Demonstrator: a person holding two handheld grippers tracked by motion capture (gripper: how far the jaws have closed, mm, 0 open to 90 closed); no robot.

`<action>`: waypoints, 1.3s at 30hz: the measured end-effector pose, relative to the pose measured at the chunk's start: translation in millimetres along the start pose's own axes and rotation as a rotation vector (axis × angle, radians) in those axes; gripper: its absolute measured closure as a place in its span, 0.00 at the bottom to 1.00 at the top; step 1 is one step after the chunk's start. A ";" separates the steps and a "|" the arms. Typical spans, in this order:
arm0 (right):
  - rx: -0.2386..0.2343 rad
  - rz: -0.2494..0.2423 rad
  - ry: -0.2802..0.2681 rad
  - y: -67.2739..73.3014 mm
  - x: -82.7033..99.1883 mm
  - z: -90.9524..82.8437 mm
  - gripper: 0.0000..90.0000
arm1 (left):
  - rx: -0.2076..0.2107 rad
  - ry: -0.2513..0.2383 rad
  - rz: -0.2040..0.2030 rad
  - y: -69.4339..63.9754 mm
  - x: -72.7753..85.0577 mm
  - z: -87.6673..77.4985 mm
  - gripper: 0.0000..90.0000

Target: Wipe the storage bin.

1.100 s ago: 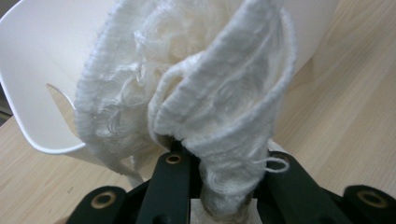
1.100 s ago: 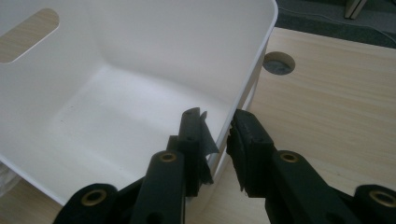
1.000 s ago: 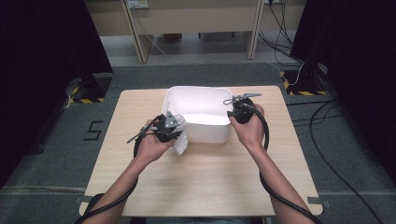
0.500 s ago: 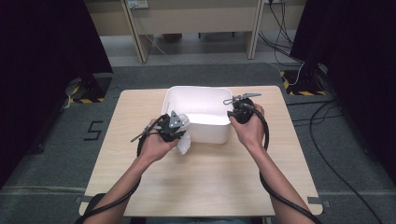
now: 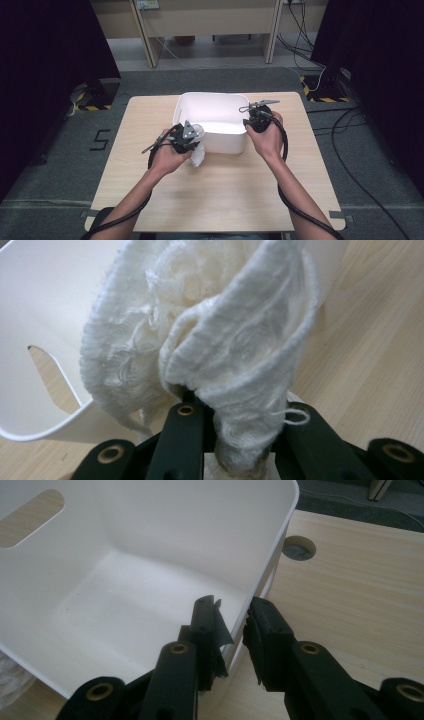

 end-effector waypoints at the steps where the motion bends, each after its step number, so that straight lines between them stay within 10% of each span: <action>1: -0.001 -0.004 -0.001 -0.2 0.1 0.0 0.82 | 0.001 0.003 0.003 -0.8 0.6 0.8 0.87; 39: -0.003 0.005 -0.005 -0.7 0.4 -0.1 0.82 | 0.003 0.059 0.011 -15.5 26.7 39.8 0.87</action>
Point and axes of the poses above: each handheld gripper's, and its own axes: z roughly forward along the jaws, x roughly out of its underside, y roughly to its left, the point moved 5 cm from there along z, roughly forward along the jaws, and after that the axes turned 1 degree about -z, right-handed, at the moved point
